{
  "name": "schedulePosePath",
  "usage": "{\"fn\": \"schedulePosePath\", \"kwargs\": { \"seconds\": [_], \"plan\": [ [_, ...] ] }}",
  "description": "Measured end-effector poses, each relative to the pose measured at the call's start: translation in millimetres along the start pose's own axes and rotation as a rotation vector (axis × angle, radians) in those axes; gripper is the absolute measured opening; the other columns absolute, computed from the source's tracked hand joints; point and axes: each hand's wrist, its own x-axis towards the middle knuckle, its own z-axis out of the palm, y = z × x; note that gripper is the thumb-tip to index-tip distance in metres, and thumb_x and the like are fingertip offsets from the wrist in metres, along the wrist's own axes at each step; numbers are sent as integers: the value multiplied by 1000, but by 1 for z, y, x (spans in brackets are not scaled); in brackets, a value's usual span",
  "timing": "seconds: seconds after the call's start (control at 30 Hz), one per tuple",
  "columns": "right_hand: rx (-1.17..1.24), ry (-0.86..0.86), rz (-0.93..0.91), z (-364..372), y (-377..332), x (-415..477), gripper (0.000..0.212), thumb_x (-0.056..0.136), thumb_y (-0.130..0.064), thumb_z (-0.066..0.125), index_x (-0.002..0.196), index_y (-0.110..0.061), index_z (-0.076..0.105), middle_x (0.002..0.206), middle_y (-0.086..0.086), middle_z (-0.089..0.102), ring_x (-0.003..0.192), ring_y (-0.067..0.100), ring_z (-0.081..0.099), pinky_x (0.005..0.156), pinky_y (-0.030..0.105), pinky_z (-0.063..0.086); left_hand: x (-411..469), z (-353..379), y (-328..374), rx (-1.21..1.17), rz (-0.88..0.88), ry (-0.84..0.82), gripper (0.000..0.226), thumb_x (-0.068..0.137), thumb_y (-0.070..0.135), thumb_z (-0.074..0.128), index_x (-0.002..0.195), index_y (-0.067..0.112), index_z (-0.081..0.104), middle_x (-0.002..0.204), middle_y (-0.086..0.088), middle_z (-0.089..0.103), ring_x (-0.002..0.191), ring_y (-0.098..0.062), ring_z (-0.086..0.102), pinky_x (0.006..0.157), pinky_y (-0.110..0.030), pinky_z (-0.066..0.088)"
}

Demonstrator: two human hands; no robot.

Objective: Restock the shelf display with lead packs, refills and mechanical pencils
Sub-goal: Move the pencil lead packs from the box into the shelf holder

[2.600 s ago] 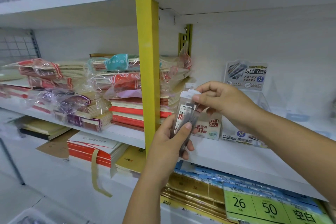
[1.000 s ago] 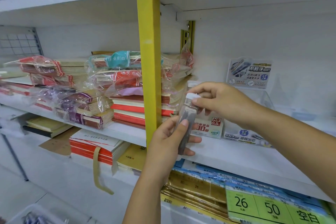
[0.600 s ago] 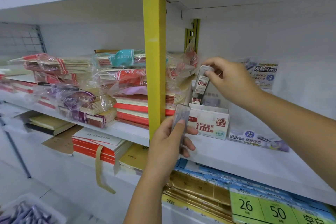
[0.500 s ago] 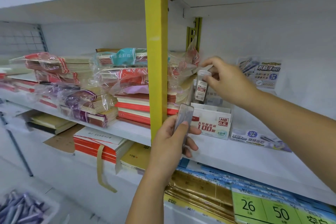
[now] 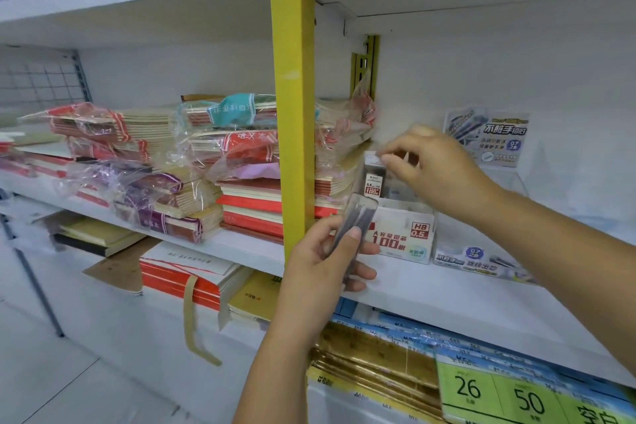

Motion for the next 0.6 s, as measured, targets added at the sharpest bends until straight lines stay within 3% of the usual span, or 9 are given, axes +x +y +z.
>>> {"fn": "schedulePosePath", "kwargs": {
  "seconds": [0.07,0.13,0.2,0.3,0.37,0.5,0.6],
  "plan": [
    [287,-124,33,-12,-18,-22,15,93,-38,57,96,-32,70,83,-17,67,76,-1,60,68,9,45,-1,2,2,11,9,-18,19,100,28,56,103,41,70,91,-2,76,66,-15,68,58,-22,53],
    [439,-271,68,-16,-30,-41,16,91,-40,58,101,-36,69,81,-18,69,64,1,63,58,11,48,-3,6,4,31,18,-42,20,100,27,57,103,40,71,91,-2,76,65,-15,67,57,-22,52],
    [573,-298,122,-16,-33,-51,13,91,-29,62,101,-27,69,76,-6,71,60,10,65,55,18,50,-5,9,4,64,28,-64,20,99,26,58,102,39,72,91,-1,76,67,-13,67,58,-20,52],
    [743,-255,225,-23,-29,-60,5,89,-15,65,92,-15,69,79,5,73,71,18,71,70,27,57,-9,9,6,79,18,-53,17,88,41,67,103,42,74,95,5,76,75,-8,68,63,-19,54],
    [770,-248,276,-28,-23,-67,5,86,-14,67,89,-16,71,88,5,75,82,18,73,84,33,58,-11,5,6,37,-9,-28,32,74,49,71,106,41,74,98,8,75,81,-6,68,65,-19,55],
    [770,-283,348,-33,-16,-82,26,81,2,68,94,-21,72,101,10,73,101,33,66,97,52,49,-11,2,2,-94,-32,-8,37,83,12,76,111,36,71,110,7,74,103,-11,69,77,-24,57],
    [747,-331,358,-32,-15,-89,40,81,12,61,99,-24,66,98,2,74,99,26,67,87,41,54,-9,7,-2,-88,-10,69,45,82,2,76,115,30,64,108,4,75,107,-15,69,86,-30,57]
  ]
}}
